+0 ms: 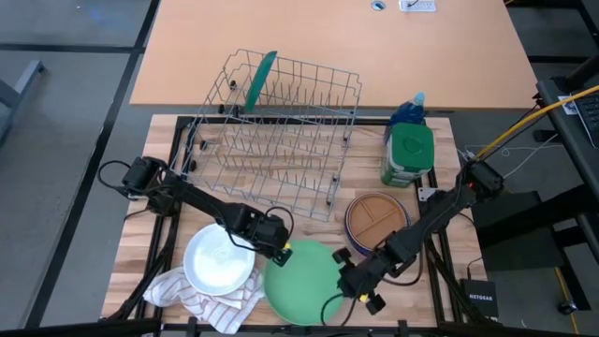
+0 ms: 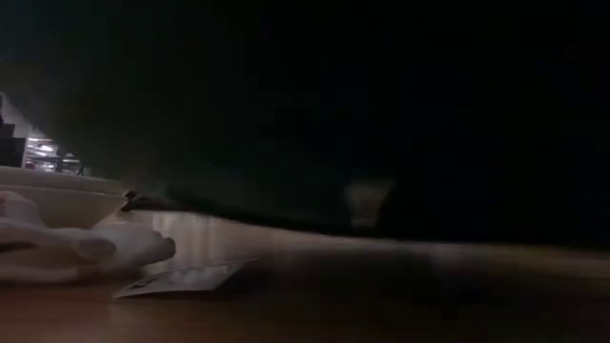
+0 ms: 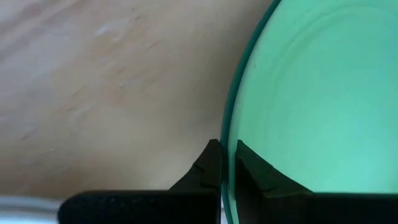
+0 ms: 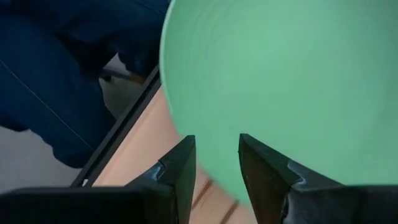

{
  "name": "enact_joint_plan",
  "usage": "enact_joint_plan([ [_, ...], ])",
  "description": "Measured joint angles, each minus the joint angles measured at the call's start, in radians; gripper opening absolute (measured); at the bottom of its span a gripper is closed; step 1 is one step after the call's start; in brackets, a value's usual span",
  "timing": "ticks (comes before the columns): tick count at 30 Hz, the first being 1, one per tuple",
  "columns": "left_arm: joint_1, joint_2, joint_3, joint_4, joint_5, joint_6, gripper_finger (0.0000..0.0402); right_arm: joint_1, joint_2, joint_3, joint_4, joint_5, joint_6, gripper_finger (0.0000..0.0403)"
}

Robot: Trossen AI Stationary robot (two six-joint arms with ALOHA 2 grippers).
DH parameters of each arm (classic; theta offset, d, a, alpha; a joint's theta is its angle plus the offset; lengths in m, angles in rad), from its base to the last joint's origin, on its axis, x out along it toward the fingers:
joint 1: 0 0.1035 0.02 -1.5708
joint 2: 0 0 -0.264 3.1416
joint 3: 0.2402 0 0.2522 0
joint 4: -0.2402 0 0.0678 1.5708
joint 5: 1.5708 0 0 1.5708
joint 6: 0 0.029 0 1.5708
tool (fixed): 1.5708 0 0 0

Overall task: Sort dishes
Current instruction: Put the green plate in the dish rack

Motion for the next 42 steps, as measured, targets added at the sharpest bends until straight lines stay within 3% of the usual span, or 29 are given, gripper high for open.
enact_joint_plan([
  [9, 0.017, 0.0, 0.0, 0.036, 0.022, -0.001, 0.0004, 0.012, 0.075, 0.0, 0.018, -0.011, -0.059, 0.0127],
  [42, 0.024, 0.0, 0.001, -0.061, 0.053, -0.001, 0.0005, 0.012, 0.041, 0.001, 0.015, -0.026, -0.058, 0.0127],
])
